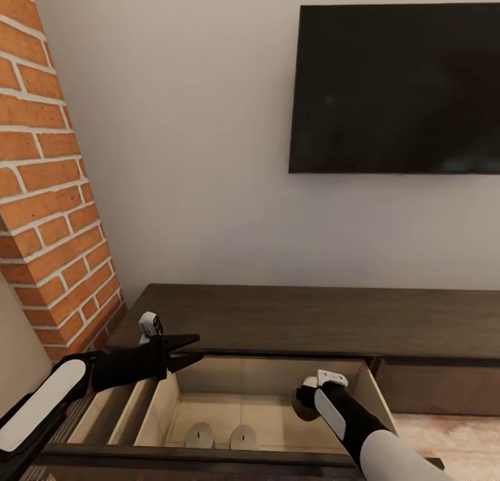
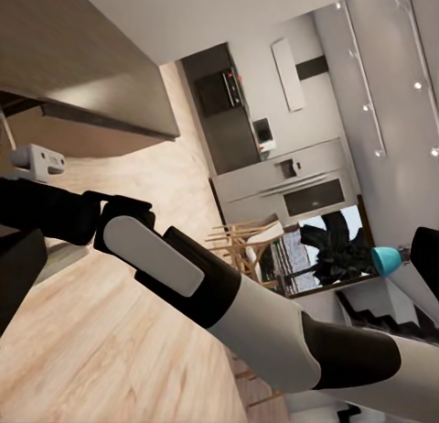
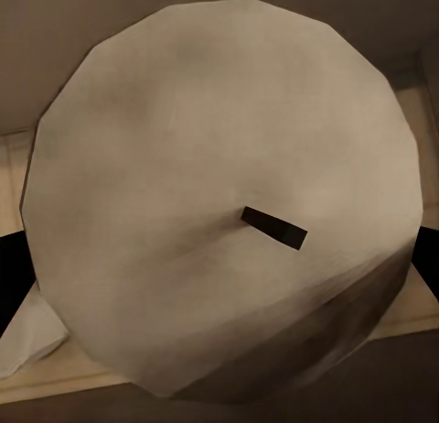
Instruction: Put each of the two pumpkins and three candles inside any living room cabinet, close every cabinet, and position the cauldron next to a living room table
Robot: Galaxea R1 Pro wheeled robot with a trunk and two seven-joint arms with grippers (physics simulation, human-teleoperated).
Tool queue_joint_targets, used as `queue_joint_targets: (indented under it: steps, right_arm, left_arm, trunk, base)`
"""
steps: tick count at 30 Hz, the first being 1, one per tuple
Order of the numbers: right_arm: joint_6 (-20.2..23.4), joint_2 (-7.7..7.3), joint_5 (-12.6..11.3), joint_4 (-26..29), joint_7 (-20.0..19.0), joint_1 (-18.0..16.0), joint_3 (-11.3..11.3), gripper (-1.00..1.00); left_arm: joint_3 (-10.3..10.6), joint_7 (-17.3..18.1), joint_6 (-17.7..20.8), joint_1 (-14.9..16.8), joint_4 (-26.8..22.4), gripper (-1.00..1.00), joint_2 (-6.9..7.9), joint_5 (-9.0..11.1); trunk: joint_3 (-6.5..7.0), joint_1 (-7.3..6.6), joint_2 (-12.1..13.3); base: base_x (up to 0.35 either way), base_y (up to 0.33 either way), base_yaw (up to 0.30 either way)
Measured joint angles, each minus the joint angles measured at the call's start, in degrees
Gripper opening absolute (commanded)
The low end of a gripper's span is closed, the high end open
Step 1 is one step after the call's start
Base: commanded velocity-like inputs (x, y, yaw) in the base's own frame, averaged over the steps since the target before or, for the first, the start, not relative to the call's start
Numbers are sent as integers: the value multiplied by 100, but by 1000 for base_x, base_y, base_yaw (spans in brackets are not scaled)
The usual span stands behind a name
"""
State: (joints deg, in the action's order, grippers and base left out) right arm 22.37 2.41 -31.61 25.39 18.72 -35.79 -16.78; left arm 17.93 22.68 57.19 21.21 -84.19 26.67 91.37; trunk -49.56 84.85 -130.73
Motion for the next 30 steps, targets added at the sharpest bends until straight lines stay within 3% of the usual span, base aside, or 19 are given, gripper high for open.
queue_joint_targets:
  steps: [11, 30]
  right_arm:
    - [409, 1, -13, 67, 400, -2, 2, -100]
    - [416, 2, -23, 334, 400, -2, 12, -100]
  left_arm:
    - [0, 0, 0, 0, -4, 100, 0, 0]
    - [0, 0, 1, 0, -3, 100, 0, 3]
  trunk:
    - [-198, 242, -441]
    - [-521, 638, -1165]
  base:
    - [0, 0, 0]
    - [0, 0, 0]
